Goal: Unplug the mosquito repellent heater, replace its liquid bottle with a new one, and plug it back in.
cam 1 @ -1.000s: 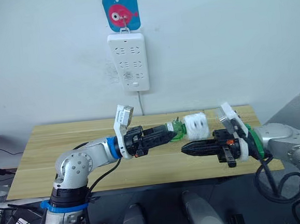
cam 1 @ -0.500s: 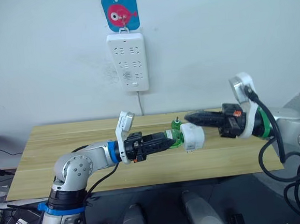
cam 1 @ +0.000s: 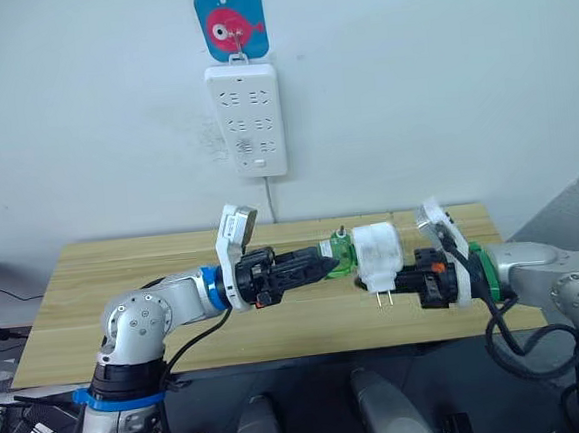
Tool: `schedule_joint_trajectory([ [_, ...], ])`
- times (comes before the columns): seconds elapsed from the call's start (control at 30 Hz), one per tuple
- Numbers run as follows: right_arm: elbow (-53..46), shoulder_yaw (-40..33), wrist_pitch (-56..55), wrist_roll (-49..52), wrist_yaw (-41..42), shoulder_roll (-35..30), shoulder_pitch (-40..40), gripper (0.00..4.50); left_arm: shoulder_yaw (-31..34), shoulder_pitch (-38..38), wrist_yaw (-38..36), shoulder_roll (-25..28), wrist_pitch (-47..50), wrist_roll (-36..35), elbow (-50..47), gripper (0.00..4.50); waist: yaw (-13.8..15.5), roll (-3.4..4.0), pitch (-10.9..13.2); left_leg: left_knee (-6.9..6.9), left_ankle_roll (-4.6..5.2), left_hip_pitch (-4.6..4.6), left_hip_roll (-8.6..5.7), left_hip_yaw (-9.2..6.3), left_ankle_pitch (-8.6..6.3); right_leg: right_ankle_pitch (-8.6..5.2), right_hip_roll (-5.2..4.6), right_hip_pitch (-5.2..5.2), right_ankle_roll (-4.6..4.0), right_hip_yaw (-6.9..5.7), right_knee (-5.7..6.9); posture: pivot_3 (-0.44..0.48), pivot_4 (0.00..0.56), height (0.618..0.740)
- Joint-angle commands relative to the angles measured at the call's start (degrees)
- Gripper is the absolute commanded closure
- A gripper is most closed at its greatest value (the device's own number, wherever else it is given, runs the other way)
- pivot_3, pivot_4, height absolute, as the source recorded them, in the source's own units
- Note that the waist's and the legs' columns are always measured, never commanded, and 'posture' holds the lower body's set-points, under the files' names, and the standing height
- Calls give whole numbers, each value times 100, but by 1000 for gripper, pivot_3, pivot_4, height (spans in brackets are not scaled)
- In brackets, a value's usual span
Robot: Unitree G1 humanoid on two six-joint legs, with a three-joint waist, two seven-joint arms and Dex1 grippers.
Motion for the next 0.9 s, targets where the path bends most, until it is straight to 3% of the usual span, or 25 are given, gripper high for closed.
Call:
schedule_joint_trajectory([
  [0.03,-282,-348,161,637,-74,-62,-84,4500,51,-44,-30,-18,-210,148,3,2221,2,0,0,1,0,0,-1,1,0,0,0,0,0,2,0,-225,188,740],
  [0.43,45,-616,308,1721,-885,-30,-366,4500,-670,183,-986,320,-1174,1467,-327,2221,1,0,0,-5,0,-1,-1,1,0,0,0,-2,0,1,-3,-222,183,740],
  [0.9,268,-512,300,1772,-1132,-9,-457,4500,-925,265,-1480,474,-1395,1769,-508,2221,1,0,0,-4,0,-1,0,1,0,0,0,-2,0,1,-3,-216,177,740],
])
